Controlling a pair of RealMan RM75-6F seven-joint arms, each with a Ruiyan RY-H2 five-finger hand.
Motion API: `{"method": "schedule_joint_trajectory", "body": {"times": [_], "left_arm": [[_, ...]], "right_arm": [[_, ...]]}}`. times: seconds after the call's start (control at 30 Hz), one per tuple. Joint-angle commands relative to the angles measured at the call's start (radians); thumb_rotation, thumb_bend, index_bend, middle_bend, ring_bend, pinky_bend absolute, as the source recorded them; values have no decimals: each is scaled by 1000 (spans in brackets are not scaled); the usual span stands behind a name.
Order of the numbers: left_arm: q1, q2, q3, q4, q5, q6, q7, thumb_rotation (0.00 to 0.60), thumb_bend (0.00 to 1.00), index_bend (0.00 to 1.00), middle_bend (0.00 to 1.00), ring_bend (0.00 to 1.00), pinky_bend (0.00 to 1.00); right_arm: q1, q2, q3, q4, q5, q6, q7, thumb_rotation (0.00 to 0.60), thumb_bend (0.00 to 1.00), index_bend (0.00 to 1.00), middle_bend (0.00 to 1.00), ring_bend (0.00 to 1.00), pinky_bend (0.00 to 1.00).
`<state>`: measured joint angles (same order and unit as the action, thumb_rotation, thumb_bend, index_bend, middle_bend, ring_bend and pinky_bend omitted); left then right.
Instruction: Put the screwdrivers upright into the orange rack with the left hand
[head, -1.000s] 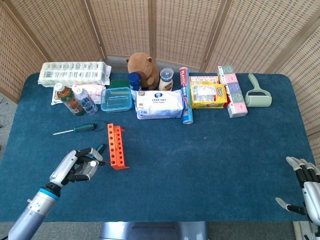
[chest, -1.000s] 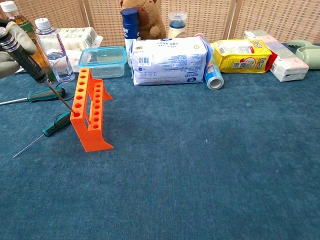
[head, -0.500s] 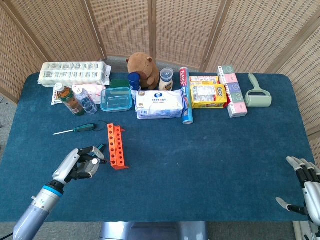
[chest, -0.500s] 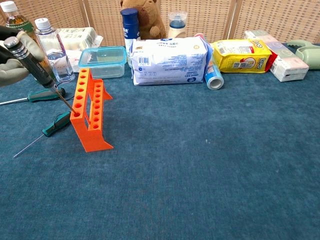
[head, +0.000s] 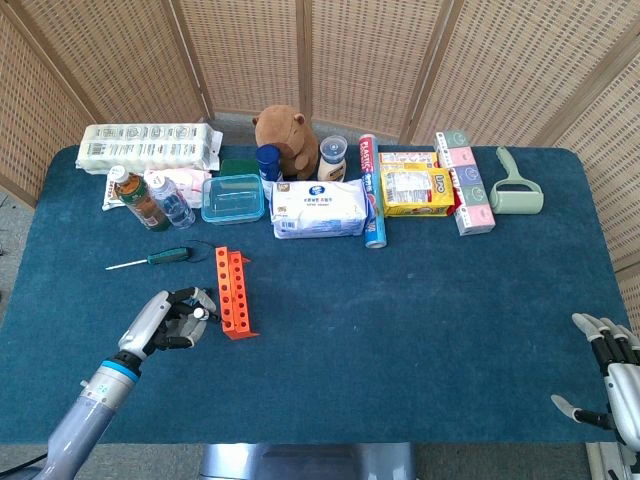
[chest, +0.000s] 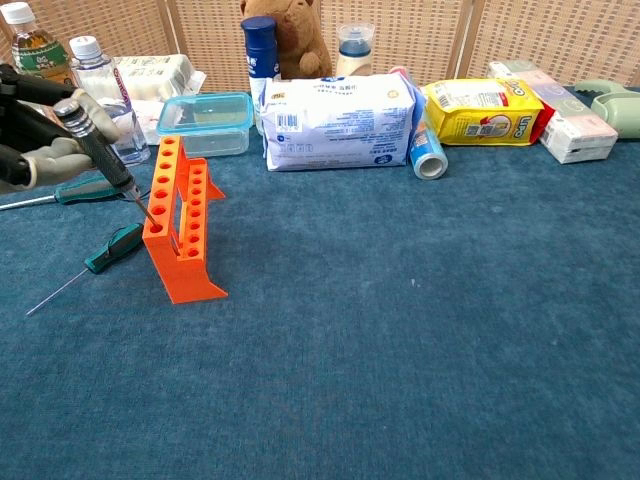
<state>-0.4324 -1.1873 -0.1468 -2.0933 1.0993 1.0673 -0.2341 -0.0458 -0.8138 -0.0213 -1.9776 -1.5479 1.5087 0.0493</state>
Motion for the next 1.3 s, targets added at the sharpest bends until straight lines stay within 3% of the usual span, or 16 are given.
{"method": "schedule_joint_trajectory", "body": {"times": [0.03, 0.43, 0.93, 1.3], "left_arm": [[-19, -28, -9, 18, -41, -8, 32, 600, 489, 504, 849, 788, 920], [-47, -86, -17, 49, -119, -6, 108, 600, 488, 504, 849, 788, 920], [-58, -93, -15, 40, -151, -3, 164, 600, 473, 501, 849, 788, 920], [-62, -92, -17, 23, -153, 1, 183, 600, 440, 369, 849, 788, 920]], "right_arm": [[-1, 1, 0, 0, 0, 1, 3, 600, 0, 74, 113, 87, 26], [-2, 6, 0, 2, -3, 4, 18, 600, 0, 74, 113, 88, 26], [-3, 10, 0, 2, -7, 8, 28, 600, 0, 74, 113, 89, 26], [-5, 14, -1, 2, -10, 11, 37, 600, 0, 74, 113, 91, 27]]}}
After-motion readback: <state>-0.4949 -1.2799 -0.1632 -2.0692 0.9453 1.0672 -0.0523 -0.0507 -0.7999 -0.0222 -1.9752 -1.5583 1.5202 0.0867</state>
